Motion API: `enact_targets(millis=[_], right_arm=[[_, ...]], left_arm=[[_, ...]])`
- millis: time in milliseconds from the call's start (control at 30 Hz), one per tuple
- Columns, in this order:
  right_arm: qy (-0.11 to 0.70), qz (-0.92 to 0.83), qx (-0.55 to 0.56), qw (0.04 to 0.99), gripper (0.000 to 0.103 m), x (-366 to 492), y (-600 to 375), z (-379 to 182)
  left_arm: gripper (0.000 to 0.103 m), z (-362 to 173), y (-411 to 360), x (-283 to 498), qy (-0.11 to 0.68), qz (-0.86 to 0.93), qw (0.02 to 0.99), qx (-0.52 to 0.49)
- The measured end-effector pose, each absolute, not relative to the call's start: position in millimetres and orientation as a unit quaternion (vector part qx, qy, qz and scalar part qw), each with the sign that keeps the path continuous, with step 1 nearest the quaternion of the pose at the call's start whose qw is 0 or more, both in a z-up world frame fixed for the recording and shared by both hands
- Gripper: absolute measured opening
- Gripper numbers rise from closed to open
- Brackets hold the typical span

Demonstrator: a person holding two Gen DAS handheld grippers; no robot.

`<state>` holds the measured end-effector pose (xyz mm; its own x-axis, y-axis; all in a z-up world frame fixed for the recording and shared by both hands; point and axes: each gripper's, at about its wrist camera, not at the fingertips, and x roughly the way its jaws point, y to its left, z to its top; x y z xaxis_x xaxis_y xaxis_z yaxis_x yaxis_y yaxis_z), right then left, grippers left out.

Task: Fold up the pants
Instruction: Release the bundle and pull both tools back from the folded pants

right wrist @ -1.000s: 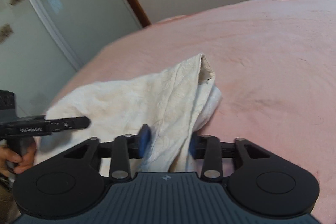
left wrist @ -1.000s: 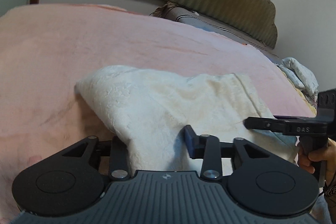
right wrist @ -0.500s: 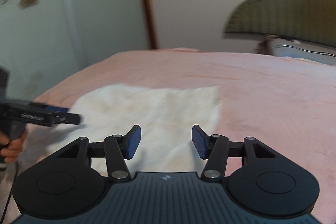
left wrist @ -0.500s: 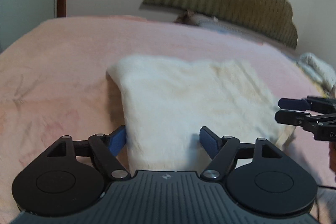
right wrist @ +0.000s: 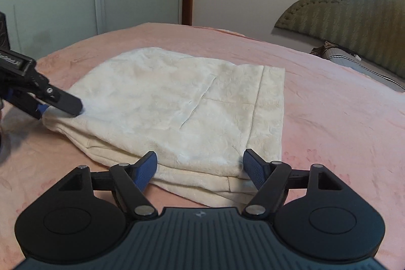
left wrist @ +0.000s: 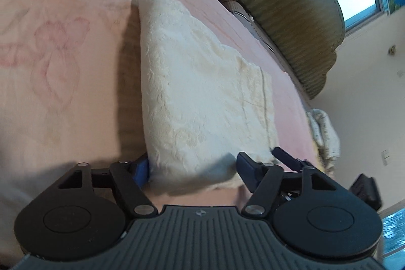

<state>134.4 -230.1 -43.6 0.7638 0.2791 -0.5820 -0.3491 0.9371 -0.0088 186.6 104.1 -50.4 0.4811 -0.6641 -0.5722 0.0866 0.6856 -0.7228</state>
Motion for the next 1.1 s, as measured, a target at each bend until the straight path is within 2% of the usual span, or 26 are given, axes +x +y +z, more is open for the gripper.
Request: enact_targets(millis=[67,100,133,267,400,500,600,700,800,967,1033,1100], right_arm=[[0.302,0.163,-0.050,0.938,0.075,134.8,-231.1,-39.6],[0.302,0.163,-0.046,0.938,0.075,134.5,-232.4,-39.0],[0.303,0.163,-0.044,0.938,0.075,134.8,-232.9,-39.4],[0.285,0.157,-0.026,0.945,0.075,121.8,-237.5,-32.0],[0.263,0.166,0.008,0.950,0.075,110.9,-240.8,-26.2],[0.297,0.160,0.006,0.941,0.075,115.0,-235.7,-40.9],[0.302,0.152,-0.033,0.941,0.076,109.6,-226.2,-54.1],[0.308,0.141,-0.082,0.937,0.084,97.9,-212.6,-56.5],[0.321,0.141,-0.074,0.934,0.084,88.2,-211.5,-60.5],[0.325,0.140,-0.030,0.935,0.084,71.9,-213.1,-60.4],[0.329,0.140,-0.031,0.933,0.084,66.3,-210.7,-60.1],[0.331,0.137,-0.038,0.933,0.085,60.0,-206.9,-59.7]], left_arm=[[0.056,-61.2,108.5,184.1,0.477,-0.255,0.764,-0.352],[0.045,-64.5,109.8,184.0,0.484,-0.247,0.761,-0.354],[0.043,-62.9,111.6,181.5,0.479,-0.229,0.775,-0.343],[0.044,-35.0,97.3,165.2,0.434,-0.204,0.842,-0.247],[0.047,-4.6,50.1,143.3,0.376,-0.172,0.905,-0.101],[0.060,1.1,27.2,125.9,0.333,-0.163,0.927,-0.048],[0.062,-10.4,26.2,122.2,0.354,-0.147,0.922,-0.052],[0.062,-26.8,37.8,120.2,0.386,-0.135,0.910,-0.062],[0.063,-31.9,44.8,107.8,0.391,-0.126,0.910,-0.057],[0.072,-27.3,26.8,94.8,0.361,-0.123,0.925,-0.015],[0.080,-26.8,17.3,89.7,0.344,-0.125,0.931,0.003],[0.084,-28.7,7.6,87.3,0.336,-0.126,0.933,0.014]])
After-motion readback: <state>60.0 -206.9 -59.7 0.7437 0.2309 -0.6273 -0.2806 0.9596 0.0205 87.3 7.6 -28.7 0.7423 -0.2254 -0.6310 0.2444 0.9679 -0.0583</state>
